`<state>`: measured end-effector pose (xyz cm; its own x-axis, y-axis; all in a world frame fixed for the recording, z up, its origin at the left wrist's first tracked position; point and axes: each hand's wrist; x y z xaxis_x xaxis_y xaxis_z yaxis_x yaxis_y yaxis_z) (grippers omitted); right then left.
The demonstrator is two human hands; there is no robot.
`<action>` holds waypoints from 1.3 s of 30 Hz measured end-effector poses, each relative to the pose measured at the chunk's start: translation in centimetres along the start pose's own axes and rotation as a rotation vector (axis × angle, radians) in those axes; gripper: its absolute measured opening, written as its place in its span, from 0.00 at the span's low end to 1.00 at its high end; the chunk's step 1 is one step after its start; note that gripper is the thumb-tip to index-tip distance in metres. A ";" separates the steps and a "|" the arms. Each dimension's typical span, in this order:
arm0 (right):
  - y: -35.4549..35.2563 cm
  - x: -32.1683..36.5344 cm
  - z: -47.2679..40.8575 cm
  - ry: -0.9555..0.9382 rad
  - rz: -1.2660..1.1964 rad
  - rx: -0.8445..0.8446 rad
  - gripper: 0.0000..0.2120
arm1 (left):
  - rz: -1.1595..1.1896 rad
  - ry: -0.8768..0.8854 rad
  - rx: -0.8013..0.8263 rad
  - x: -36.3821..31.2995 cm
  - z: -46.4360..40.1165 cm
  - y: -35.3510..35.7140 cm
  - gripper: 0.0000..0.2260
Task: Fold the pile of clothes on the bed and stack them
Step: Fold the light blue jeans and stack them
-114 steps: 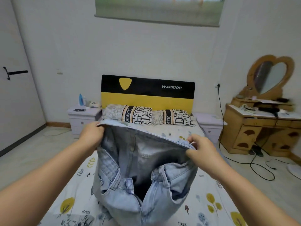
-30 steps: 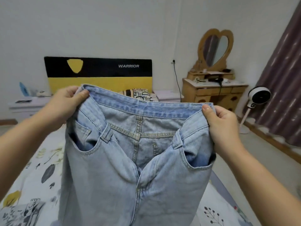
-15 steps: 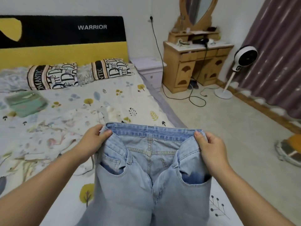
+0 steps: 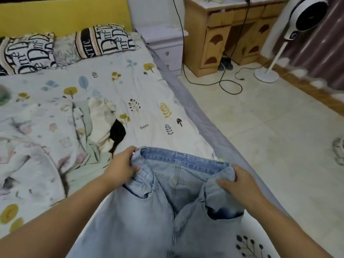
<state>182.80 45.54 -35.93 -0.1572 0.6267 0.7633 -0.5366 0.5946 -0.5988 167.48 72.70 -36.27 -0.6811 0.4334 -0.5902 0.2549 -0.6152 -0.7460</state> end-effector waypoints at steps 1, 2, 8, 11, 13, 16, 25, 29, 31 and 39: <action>-0.1 -0.6 -0.9 -0.016 0.031 -0.024 0.09 | -0.039 0.025 -0.046 -0.1 -1.0 1.0 0.17; -0.4 -1.1 -1.9 -0.033 0.056 -0.057 0.09 | -0.080 0.058 -0.090 -0.2 -2.0 1.8 0.16; -2.8 -3.8 -8.3 -0.059 -0.088 -0.200 0.04 | -0.095 0.211 -0.385 -0.3 -7.7 4.5 0.13; -1.2 -6.8 -10.0 0.002 -0.027 -0.204 0.04 | -0.126 0.171 -0.390 0.9 -9.7 6.6 0.12; 0.9 -9.1 -10.5 0.093 0.148 -0.089 0.04 | -0.241 0.100 -0.255 2.3 -10.3 8.8 0.14; 3.6 -10.8 -10.7 0.220 0.440 0.029 0.13 | -0.389 0.033 -0.179 3.1 -10.5 11.0 0.23; 9.2 -7.8 -10.1 -0.274 0.994 0.233 0.16 | -1.002 0.571 0.153 -1.0 -11.4 15.9 0.20; 8.7 -7.6 -10.3 -0.061 1.124 0.423 0.24 | -1.283 0.287 0.318 -1.9 -12.2 15.8 0.30; 8.0 -7.2 -10.3 -0.021 1.200 0.534 0.22 | -1.343 0.221 0.365 -2.6 -12.4 15.2 0.25; 5.5 -6.0 -8.5 -0.331 0.880 0.303 0.04 | -0.634 0.262 0.335 -5.0 -12.8 12.4 0.09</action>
<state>187.85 49.36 -45.89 -0.8010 0.5837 0.1329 -0.2998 -0.1990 -0.9330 182.79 71.29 -46.56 -0.4320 0.8866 -0.1656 -0.3809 -0.3458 -0.8575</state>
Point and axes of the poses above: each hand's wrist, its own z-axis away from the middle knuckle, its own y-axis out of the palm, x = y × z, and after that the axes turned 7 degrees about -y, right-handed
